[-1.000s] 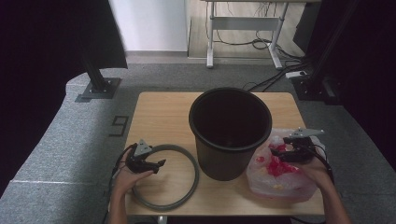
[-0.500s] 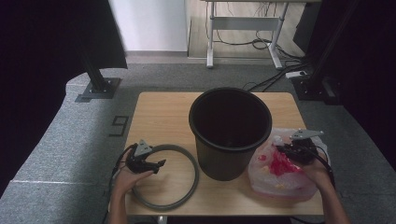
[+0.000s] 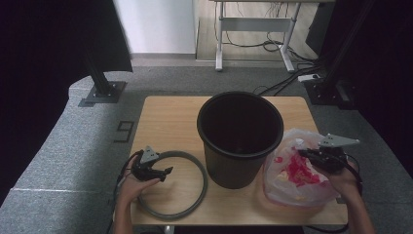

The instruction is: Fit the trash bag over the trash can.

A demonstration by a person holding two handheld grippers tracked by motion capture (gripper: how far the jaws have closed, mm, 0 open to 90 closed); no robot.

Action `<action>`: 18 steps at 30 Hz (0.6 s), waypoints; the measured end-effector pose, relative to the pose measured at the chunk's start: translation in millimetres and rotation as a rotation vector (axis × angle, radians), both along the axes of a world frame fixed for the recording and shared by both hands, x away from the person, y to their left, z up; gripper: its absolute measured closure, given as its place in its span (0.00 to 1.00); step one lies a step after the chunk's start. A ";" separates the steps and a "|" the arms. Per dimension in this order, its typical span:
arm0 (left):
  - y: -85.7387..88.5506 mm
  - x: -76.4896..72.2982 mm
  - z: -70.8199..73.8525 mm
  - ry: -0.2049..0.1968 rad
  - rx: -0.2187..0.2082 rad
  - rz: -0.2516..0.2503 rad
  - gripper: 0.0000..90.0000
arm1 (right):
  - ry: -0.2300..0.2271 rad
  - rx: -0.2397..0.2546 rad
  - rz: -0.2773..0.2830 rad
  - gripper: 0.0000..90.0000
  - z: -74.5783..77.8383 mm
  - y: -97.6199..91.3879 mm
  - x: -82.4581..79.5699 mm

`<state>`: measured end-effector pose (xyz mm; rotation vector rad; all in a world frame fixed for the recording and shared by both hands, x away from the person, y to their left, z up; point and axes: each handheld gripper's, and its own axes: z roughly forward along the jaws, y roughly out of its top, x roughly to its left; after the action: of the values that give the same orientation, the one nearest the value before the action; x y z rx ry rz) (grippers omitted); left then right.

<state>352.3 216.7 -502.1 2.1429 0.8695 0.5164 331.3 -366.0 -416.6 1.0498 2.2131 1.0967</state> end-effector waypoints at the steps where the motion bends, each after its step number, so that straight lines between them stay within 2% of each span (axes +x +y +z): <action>1: -0.1 0.0 0.1 -0.001 0.000 -0.001 0.21 | -0.009 0.002 -0.003 0.96 2.8 -1.9 -1.9; 8: 1.4 -0.5 0.9 -0.005 -0.007 0.006 0.21 | -0.058 0.040 0.000 0.96 19.2 -11.5 -10.3; 18: 1.5 -0.5 0.8 -0.003 -0.007 0.004 0.21 | -0.089 0.044 0.022 0.97 33.6 -12.0 -17.6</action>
<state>351.8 218.1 -501.3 2.1340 0.8732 0.5178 313.7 -378.0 -383.0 0.9770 2.1443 1.1834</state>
